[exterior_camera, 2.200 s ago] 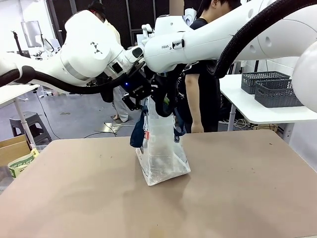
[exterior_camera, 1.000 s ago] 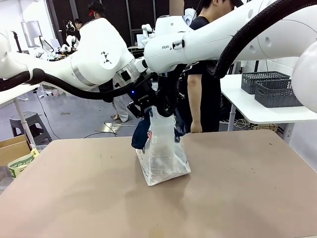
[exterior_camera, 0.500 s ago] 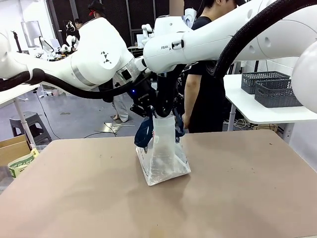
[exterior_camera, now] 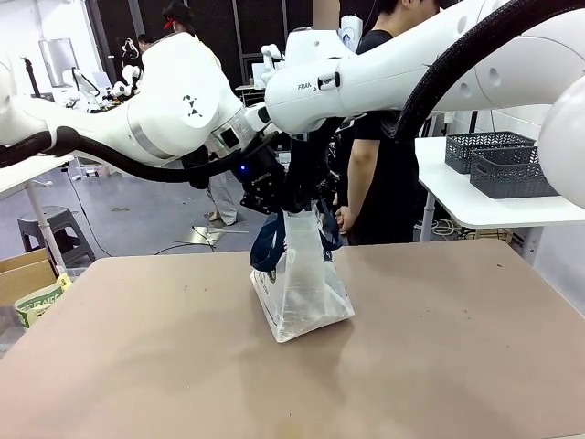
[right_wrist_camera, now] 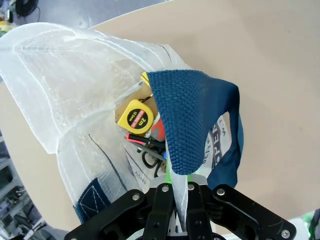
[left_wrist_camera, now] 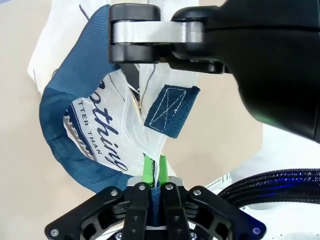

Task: Transfer purchased items from the store into the shopping bag.
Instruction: Move the Reusable shopping bag to the right side of the table.

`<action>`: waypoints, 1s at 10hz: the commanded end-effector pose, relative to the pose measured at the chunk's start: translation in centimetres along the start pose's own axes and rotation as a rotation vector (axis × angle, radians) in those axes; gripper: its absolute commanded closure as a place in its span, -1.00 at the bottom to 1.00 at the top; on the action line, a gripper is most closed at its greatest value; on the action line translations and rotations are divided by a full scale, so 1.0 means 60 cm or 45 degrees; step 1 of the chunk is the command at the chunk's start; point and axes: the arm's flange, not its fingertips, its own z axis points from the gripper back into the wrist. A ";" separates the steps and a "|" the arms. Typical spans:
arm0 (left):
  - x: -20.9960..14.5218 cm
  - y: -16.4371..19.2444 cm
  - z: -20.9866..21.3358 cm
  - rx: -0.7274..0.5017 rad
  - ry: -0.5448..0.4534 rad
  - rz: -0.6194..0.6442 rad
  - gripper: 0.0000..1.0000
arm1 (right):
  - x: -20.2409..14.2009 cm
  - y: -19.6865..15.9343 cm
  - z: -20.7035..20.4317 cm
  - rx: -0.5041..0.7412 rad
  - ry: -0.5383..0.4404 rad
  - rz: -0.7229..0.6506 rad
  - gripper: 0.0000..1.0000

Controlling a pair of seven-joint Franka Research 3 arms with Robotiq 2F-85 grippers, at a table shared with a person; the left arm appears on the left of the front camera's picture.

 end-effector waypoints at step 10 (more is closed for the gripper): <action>-0.005 0.016 0.010 0.004 -0.019 0.026 1.00 | 0.005 -0.047 0.033 0.202 -0.072 0.037 -0.54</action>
